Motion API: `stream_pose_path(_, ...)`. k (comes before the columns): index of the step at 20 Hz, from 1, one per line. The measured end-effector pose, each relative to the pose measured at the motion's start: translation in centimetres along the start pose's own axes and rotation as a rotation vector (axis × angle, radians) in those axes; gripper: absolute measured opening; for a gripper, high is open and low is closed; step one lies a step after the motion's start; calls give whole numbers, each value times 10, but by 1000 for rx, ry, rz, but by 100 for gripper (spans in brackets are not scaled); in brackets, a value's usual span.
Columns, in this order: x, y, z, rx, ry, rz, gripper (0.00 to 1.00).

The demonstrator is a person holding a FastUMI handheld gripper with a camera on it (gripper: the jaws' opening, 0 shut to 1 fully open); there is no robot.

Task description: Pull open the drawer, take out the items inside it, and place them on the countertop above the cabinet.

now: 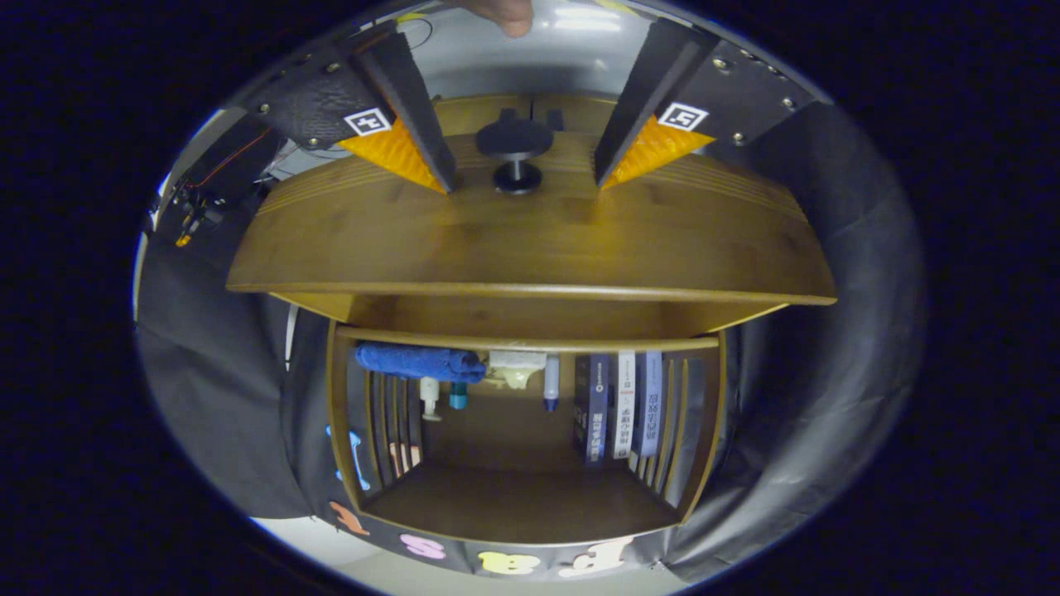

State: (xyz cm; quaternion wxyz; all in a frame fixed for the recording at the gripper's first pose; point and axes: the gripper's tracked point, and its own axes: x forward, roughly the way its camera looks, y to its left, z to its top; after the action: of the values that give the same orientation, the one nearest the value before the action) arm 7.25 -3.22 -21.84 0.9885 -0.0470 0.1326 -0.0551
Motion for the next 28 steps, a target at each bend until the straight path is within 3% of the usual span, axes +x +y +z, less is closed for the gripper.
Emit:
stream_pose_path(2,-10,5,-1,28,7,3,100)
stream_pose_path(9,20,4,1,47,6,19,98)
stream_pose_path(28,126,16,40,62,-50,16,99)
